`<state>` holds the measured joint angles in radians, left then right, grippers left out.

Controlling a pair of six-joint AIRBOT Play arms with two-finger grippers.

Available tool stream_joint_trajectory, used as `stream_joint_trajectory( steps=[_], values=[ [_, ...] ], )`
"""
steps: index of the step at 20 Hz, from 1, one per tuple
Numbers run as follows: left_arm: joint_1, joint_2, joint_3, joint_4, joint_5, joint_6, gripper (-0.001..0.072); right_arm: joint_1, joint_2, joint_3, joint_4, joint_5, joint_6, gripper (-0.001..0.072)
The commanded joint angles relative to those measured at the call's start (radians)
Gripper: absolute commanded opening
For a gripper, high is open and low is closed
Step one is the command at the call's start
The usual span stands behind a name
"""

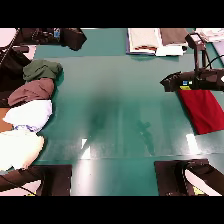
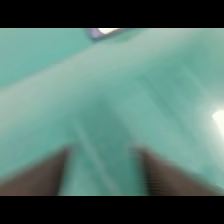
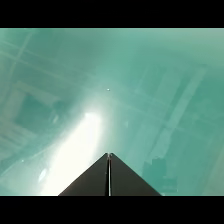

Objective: Fold the shirts.

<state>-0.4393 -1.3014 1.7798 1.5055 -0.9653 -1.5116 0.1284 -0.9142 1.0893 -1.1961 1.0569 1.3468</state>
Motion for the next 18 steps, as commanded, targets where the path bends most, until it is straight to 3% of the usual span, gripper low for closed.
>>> stream_joint_trajectory(
  steps=[1, 9, 18],
  values=[
    [0.084, -0.039, -0.004, 0.204, 0.029, -0.071, 0.0615, 0.0, 0.0, 0.0, 0.0, 0.002, 0.0, 0.0018],
    [0.413, -0.363, -0.029, 0.188, 0.062, -0.1, 0.0615, 0.0, 0.0, 0.0, 0.0, -0.01, 0.0, 0.0018],
    [0.477, -0.6, -0.029, 0.187, 0.225, -0.112, 0.0614, 0.0, 0.0, 0.0, 0.001, -0.008, 0.0, 0.0018]
  ],
)
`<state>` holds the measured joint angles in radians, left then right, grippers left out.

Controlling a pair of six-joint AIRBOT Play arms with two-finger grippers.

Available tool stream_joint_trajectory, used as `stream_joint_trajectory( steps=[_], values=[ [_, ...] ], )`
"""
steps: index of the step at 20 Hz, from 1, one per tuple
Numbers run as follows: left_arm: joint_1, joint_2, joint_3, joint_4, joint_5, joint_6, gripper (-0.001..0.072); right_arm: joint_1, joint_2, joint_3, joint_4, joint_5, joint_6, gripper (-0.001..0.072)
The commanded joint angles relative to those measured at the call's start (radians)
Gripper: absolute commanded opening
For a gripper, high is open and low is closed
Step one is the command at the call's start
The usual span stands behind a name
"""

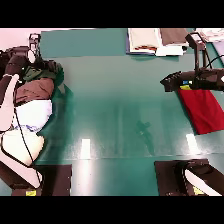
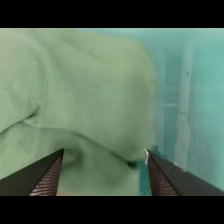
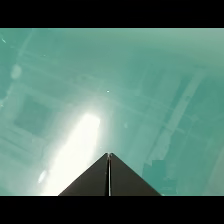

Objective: Fold the shirts.

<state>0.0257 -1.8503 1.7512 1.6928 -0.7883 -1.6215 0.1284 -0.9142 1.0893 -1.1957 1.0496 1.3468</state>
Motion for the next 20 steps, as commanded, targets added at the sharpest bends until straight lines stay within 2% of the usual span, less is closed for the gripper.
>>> stream_joint_trajectory(
  steps=[1, 2, 3, 4, 5, 8, 12, 16, 20],
  values=[
    [0.012, -0.052, 0.0, 0.0, 0.05, -0.002, 0.0612, 0.0, 0.0, 0.0, 0.0, 0.0, 0.0, 0.0018],
    [0.012, -0.052, 0.005, 0.0, 0.043, -0.003, 0.0591, 0.0, 0.0, 0.001, 0.0, -0.001, 0.0, 0.0018],
    [0.012, -0.05, 0.019, 0.0, 0.021, -0.004, 0.0342, 0.0, 0.0, 0.001, 0.0, -0.004, 0.0, 0.0018],
    [0.012, -0.05, 0.043, 0.0, -0.01, -0.002, 0.0062, 0.0, 0.0, 0.002, 0.0, -0.012, 0.0, 0.0018],
    [0.012, -0.048, 0.084, 0.0, -0.051, -0.002, 0.0037, 0.0, 0.003, 0.002, 0.002, -0.027, 0.0, 0.0018],
    [0.011, 0.01, 0.217, -0.003, -0.11, -0.004, 0.0029, 0.0, 0.048, 0.016, 0.01, -0.116, 0.0, 0.0018],
    [-0.034, 0.262, 0.321, 0.001, -0.088, 0.023, 0.0029, -0.001, 0.073, 0.187, -0.012, -0.124, 0.0, 0.0017],
    [-0.146, 0.523, 0.321, 0.0, -0.179, 0.111, 0.0029, -0.001, 0.0, 0.425, -0.011, -0.065, 0.0, 0.0018],
    [-0.338, 0.637, 0.276, -0.003, -0.32, 0.112, 0.0029, -0.001, -0.087, 0.602, -0.011, 0.032, 0.0, 0.0018]
  ],
)
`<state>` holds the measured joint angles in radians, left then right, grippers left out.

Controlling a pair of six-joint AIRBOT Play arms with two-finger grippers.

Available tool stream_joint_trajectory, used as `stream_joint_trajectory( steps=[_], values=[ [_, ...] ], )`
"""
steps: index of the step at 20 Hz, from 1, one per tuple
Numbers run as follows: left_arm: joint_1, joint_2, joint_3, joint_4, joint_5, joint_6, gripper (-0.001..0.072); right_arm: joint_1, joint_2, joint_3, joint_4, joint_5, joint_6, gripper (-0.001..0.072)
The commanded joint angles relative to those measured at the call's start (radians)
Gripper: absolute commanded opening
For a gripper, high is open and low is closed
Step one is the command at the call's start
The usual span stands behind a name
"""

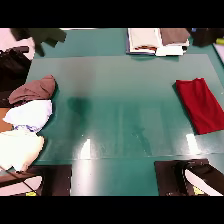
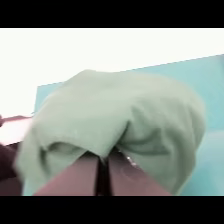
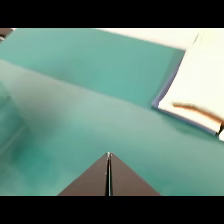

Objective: Fold the shirts.

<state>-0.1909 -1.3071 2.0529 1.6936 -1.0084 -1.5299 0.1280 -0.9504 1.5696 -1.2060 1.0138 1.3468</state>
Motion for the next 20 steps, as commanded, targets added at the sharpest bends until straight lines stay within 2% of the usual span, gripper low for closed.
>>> stream_joint_trajectory(
  steps=[1, 6, 7, 8, 9, 11, 14, 17, 20],
  values=[
    [-0.18, 0.095, -0.048, -0.003, -0.13, 0.021, 0.0029, 0.0, -0.068, 0.155, 0.0, 0.089, 0.0, 0.0018],
    [-0.46, 0.085, -0.317, -0.074, -0.155, 0.021, 0.004, 0.0, -0.122, 0.283, 0.003, 0.196, 0.0, 0.0018],
    [-0.486, 0.081, -0.37, -0.134, -0.136, 0.021, 0.03, 0.0, -0.122, 0.292, 0.003, 0.205, 0.0, 0.0018],
    [-0.5, 0.08, -0.421, -0.191, -0.105, 0.02, 0.0655, 0.0, -0.119, 0.297, 0.003, 0.214, 0.0, 0.0018],
    [-0.501, 0.08, -0.452, -0.209, -0.082, 0.019, 0.0684, 0.0, -0.114, 0.296, 0.003, 0.219, 0.0, 0.0018],
    [-0.452, 0.08, -0.462, -0.205, -0.093, 0.015, 0.0684, 0.0, -0.092, 0.273, 0.002, 0.216, 0.0, 0.0018],
    [-0.304, 0.079, -0.502, -0.22, -0.101, -0.032, 0.0684, 0.0, -0.048, 0.227, 0.0, 0.207, 0.0, 0.0018],
    [-0.198, 0.079, -0.686, -0.324, -0.079, -0.041, 0.0684, 0.0, 0.003, 0.15, 0.0, 0.133, 0.0, 0.0018],
    [-0.189, 0.077, -0.937, -0.476, 0.041, -0.04, 0.0684, 0.0, 0.047, 0.066, 0.002, 0.056, 0.0, 0.0018]
  ],
)
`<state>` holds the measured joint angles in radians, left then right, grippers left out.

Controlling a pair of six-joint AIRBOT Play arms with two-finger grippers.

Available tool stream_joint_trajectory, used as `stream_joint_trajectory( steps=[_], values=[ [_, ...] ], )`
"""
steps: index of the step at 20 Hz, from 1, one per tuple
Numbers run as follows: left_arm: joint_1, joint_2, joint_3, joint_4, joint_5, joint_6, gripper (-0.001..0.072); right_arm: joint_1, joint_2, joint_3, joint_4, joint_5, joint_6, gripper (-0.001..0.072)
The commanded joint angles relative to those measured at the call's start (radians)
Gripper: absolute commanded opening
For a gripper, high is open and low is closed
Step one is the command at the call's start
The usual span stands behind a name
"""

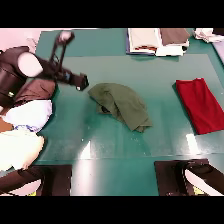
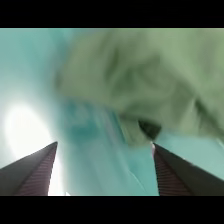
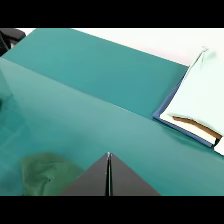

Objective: Fold the shirts.

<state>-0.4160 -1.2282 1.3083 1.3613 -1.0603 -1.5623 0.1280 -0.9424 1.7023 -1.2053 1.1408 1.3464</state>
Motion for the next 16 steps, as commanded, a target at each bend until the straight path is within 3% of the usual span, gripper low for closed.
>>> stream_joint_trajectory(
  steps=[1, 4, 9, 14, 15, 16],
  values=[
    [0.035, -0.01, -0.264, -0.222, 0.145, 0.007, 0.0684, 0.0, 0.047, -0.088, 0.002, -0.081, 0.001, 0.0018],
    [0.035, -0.089, -0.387, -0.406, 0.231, 0.082, 0.0682, 0.0, 0.051, -0.127, 0.009, -0.087, 0.016, 0.0018],
    [0.035, -0.219, -0.389, -0.669, 0.285, 0.238, 0.0665, 0.0, 0.049, -0.148, 0.01, -0.087, 0.026, 0.0018],
    [0.035, -0.252, -0.389, -0.721, 0.323, 0.262, 0.0664, 0.0, 0.049, -0.148, 0.009, -0.087, 0.026, 0.0018],
    [0.035, -0.252, -0.389, -0.724, 0.349, 0.261, 0.0605, 0.0, 0.049, -0.148, 0.009, -0.087, 0.026, 0.0017],
    [0.035, -0.252, -0.389, -0.726, 0.373, 0.262, 0.0432, 0.0, 0.049, -0.148, 0.009, -0.086, 0.026, 0.0018]
  ],
)
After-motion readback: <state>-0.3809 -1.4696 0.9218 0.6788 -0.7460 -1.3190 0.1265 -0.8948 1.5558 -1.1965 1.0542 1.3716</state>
